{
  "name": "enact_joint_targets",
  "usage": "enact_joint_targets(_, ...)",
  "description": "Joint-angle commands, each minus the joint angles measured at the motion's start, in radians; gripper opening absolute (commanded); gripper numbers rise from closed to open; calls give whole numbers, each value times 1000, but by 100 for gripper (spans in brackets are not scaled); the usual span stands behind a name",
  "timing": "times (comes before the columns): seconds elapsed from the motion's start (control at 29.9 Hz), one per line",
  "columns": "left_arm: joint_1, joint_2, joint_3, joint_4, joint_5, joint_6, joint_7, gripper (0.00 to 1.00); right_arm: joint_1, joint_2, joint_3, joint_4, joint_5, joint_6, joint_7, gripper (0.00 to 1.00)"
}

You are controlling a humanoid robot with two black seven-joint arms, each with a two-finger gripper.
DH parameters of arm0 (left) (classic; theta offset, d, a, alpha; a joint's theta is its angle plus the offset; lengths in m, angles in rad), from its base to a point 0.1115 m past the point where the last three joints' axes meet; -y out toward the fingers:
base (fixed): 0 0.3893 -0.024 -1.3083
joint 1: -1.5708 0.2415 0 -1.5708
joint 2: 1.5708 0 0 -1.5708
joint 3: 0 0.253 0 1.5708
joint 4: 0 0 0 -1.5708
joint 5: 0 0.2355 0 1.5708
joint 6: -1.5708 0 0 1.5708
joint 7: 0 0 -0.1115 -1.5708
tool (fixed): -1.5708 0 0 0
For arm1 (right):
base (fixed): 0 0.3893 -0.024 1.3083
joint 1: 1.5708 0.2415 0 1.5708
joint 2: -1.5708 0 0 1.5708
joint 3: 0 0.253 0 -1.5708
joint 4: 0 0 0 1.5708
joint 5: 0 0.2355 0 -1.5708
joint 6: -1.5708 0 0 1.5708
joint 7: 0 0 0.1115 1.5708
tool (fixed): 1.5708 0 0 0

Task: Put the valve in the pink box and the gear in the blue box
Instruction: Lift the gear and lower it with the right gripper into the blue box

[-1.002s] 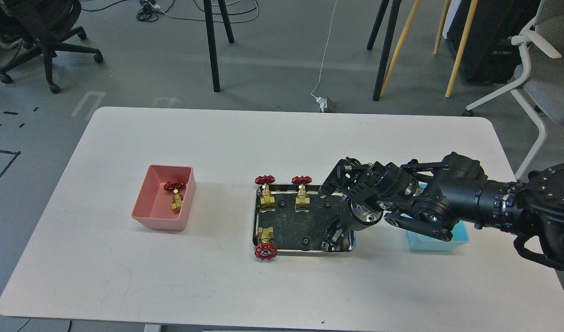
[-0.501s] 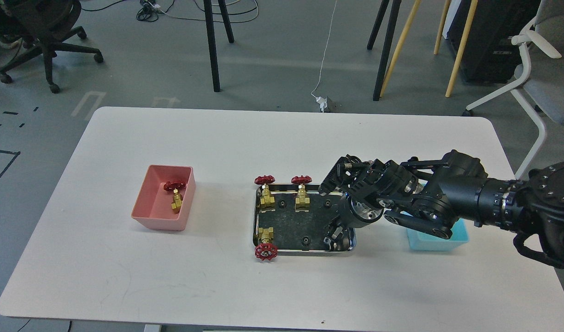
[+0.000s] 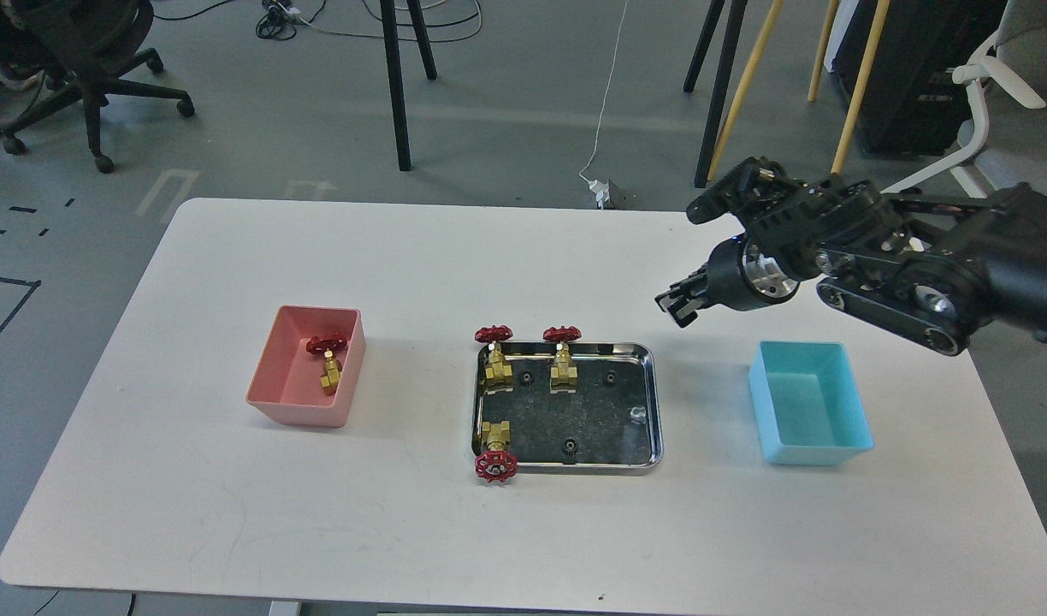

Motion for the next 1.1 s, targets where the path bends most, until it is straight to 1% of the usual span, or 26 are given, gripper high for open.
enact_joint_targets(0.0,0,-5,-2,0,0,0,0,95,-45,-130,-2,85,-5,0,0,7)
enact_joint_targets(0.2,0,-8,-2,0,0,0,0,95,-111,-285,1,171,-9,0,0,7)
enact_joint_targets(0.4,-2,-9,-2,0,0,0,0,95,-154,-304,4,162,-16,0,0,8)
enact_joint_targets(0.5,-2,-9,-2,0,0,0,0,95,-168,-302,5,151,-21,0,0,12)
enact_joint_targets(0.53,-2,-8,-2,0,0,0,0,95,-172,-299,7,148,-21,0,0,16)
enact_joint_targets(0.57,-2,-8,-2,0,0,0,0,95,-175,-296,12,144,-21,0,-2,24)
enact_joint_targets(0.63,0,-8,-2,0,0,0,-1,95,-181,-293,21,130,-21,0,-5,55)
enact_joint_targets(0.73,0,-8,0,0,0,0,-1,96,-189,-291,47,127,-19,0,-6,78)
enact_joint_targets(0.77,0,-8,0,0,0,0,-1,96,-191,-291,56,127,-18,0,-6,83)
enact_joint_targets(0.8,0,-8,0,0,0,0,-1,96,-192,-291,67,127,-16,0,-8,84)
enact_joint_targets(0.97,0,-8,0,0,0,0,0,96,-191,-272,154,128,-2,0,-12,87)
enact_joint_targets(1.07,1,-6,0,0,0,0,0,96,-179,-255,249,130,2,0,-12,88)
